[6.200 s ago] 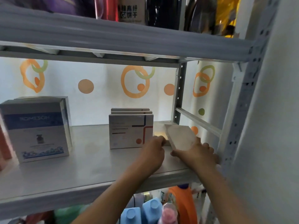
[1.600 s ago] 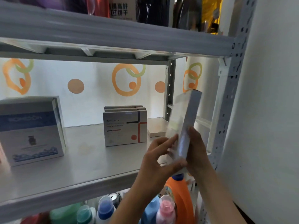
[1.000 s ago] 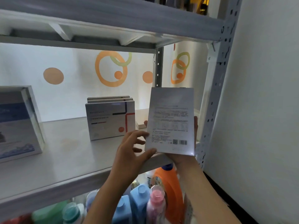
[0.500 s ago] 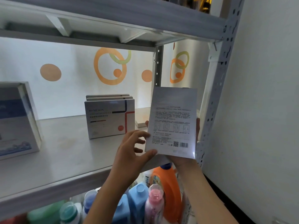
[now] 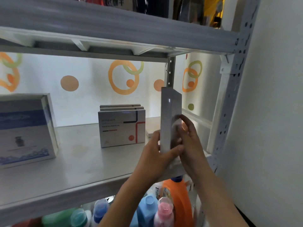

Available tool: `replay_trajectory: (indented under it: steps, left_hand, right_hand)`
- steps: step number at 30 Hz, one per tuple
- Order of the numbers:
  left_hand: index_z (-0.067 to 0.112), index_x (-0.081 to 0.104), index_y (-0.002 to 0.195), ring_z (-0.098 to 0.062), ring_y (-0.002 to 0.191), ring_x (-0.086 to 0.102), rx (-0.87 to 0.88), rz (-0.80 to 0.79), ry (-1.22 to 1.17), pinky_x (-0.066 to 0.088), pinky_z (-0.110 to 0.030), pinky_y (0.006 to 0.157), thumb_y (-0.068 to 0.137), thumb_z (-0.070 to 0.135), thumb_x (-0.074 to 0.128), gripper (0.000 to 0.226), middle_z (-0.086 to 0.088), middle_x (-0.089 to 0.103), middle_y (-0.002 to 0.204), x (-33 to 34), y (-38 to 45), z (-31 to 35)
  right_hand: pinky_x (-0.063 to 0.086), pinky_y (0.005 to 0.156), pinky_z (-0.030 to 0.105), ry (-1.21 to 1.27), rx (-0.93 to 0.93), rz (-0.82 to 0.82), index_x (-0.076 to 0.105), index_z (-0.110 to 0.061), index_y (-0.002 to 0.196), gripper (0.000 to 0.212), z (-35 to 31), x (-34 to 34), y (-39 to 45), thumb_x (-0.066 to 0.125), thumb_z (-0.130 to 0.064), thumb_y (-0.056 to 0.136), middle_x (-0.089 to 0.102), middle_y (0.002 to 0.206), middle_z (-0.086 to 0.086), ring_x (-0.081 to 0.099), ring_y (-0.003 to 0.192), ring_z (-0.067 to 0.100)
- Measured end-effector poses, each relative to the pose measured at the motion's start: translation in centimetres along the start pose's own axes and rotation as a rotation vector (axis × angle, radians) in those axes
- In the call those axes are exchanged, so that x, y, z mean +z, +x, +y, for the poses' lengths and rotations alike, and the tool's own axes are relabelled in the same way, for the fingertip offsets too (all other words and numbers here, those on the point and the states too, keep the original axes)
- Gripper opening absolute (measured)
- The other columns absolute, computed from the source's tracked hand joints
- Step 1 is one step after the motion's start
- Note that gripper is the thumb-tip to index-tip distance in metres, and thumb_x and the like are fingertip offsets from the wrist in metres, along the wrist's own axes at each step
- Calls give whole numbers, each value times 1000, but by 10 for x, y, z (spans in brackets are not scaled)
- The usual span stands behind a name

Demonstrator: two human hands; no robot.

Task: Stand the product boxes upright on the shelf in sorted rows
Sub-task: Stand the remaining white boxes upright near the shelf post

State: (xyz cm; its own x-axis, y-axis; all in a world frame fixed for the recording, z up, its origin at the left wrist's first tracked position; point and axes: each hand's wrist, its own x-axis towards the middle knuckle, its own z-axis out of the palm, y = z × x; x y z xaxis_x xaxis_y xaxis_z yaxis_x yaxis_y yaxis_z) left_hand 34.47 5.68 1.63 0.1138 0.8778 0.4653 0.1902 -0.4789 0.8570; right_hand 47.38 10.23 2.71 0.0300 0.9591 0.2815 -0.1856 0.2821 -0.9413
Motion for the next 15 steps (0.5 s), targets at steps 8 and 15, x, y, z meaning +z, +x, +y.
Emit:
replay_trajectory:
  steps: [8, 15]
  left_hand:
    - [30, 55, 113, -6, 91, 65, -46, 268, -11, 58, -24, 69, 84, 28, 71, 33, 13, 63, 106, -27, 13, -18]
    - [30, 57, 111, 2, 88, 66, -62, 330, -115, 53, -14, 66, 90, 15, 64, 27, 9, 66, 106, -41, 5, -21]
  right_hand:
    - [52, 86, 32, -72, -1, 86, 54, -27, 128, 33, 7, -7, 33, 45, -10, 101, 68, 110, -4, 63, 103, 16]
    - [51, 79, 30, -570, 29, 291, 65, -8, 106, 17, 28, -13, 114, 54, -17, 98, 69, 106, 7, 63, 94, 23]
